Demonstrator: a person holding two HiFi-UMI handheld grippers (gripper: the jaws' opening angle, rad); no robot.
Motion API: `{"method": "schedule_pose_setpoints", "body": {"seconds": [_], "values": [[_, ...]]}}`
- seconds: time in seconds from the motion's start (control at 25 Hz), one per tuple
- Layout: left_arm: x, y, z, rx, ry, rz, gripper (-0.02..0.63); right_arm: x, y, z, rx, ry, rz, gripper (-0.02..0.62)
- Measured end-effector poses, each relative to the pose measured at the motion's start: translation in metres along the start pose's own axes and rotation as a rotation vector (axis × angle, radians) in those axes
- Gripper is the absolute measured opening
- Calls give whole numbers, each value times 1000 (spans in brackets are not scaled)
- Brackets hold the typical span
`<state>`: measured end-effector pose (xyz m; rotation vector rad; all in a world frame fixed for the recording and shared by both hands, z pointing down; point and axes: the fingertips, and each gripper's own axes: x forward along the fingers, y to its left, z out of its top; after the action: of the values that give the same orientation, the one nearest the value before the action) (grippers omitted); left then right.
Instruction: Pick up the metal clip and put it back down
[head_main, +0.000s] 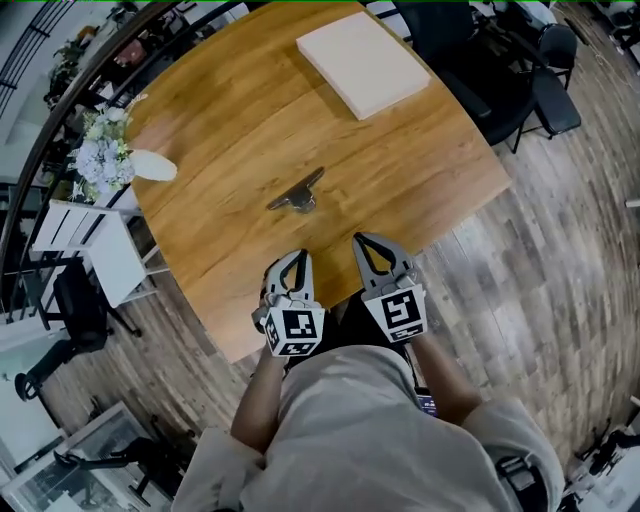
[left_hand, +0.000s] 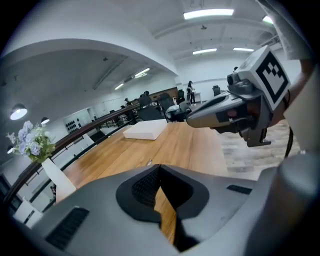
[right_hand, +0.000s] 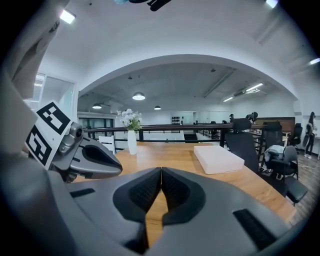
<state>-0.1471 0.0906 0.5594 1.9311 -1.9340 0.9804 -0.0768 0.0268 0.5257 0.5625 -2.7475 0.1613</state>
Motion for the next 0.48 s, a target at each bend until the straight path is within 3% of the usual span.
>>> {"method": "schedule_pose_setpoints", "body": {"seconds": [0.28, 0.48], "values": [[46, 0, -12, 105, 158, 92, 23, 34, -29, -22, -5, 51, 109, 26], [76, 5, -18, 104, 204, 133, 23, 54, -42, -38, -16, 83, 166, 26]]}}
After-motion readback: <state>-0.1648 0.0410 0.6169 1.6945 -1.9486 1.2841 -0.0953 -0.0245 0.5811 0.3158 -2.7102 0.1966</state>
